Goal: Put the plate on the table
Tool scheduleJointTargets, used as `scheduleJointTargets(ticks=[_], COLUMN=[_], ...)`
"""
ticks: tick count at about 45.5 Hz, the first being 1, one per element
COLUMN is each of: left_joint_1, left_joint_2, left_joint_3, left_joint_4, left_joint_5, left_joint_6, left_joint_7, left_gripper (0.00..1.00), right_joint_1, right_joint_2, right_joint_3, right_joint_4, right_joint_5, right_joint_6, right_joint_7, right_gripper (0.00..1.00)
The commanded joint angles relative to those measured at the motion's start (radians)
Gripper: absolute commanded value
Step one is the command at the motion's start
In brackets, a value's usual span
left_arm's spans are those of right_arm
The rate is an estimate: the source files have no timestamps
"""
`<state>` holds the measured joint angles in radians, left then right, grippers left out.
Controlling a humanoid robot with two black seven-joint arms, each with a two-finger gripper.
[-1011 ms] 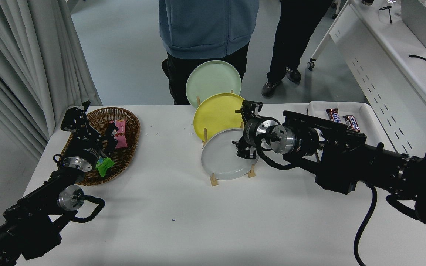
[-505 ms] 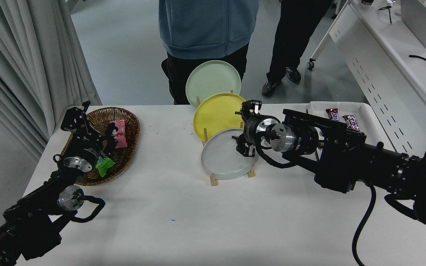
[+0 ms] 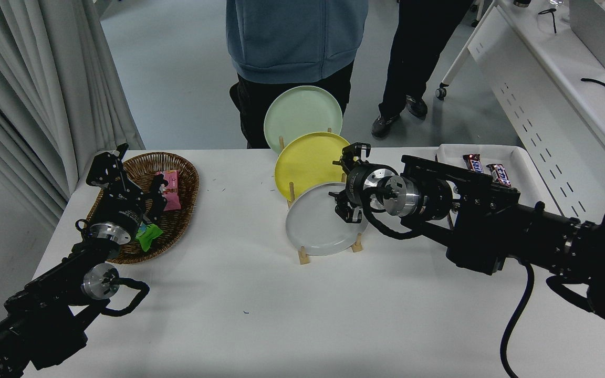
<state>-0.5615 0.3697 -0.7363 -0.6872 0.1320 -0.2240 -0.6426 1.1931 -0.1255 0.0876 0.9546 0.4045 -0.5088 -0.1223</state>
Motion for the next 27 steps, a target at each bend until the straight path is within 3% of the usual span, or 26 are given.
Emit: scheduleJointTargets(ticks=[1,10,20,27], left_joint_1=[0.0,0.0,0.0,0.0], left_joint_2=[0.0,0.0,0.0,0.0], left_joint_3=[0.0,0.0,0.0,0.0], left_joint_4=[0.0,0.0,0.0,0.0], left_joint_5=[0.0,0.0,0.0,0.0], left_joint_6=[0.0,0.0,0.0,0.0], left_joint_7=[0.0,0.001,0.0,0.0], left_gripper=[1.0,1.0,1.0,1.0], right_joint_1=[0.0,0.006,0.013,0.016], right_joint_2=[0.0,-0.002,-0.003,-0.005], right_joint_3=[0.0,0.004,0.017,0.017], right_joint_4=[0.007,0.006,0.006,0.006], right_joint_5=[0.002,-0.001,0.001,0.001], right_joint_6=[0.0,0.001,0.0,-0.004], right_joint_7=[-0.027,-0.043,-0.051,-0.063], right_gripper=[0.62,0.46,0.46,0.39])
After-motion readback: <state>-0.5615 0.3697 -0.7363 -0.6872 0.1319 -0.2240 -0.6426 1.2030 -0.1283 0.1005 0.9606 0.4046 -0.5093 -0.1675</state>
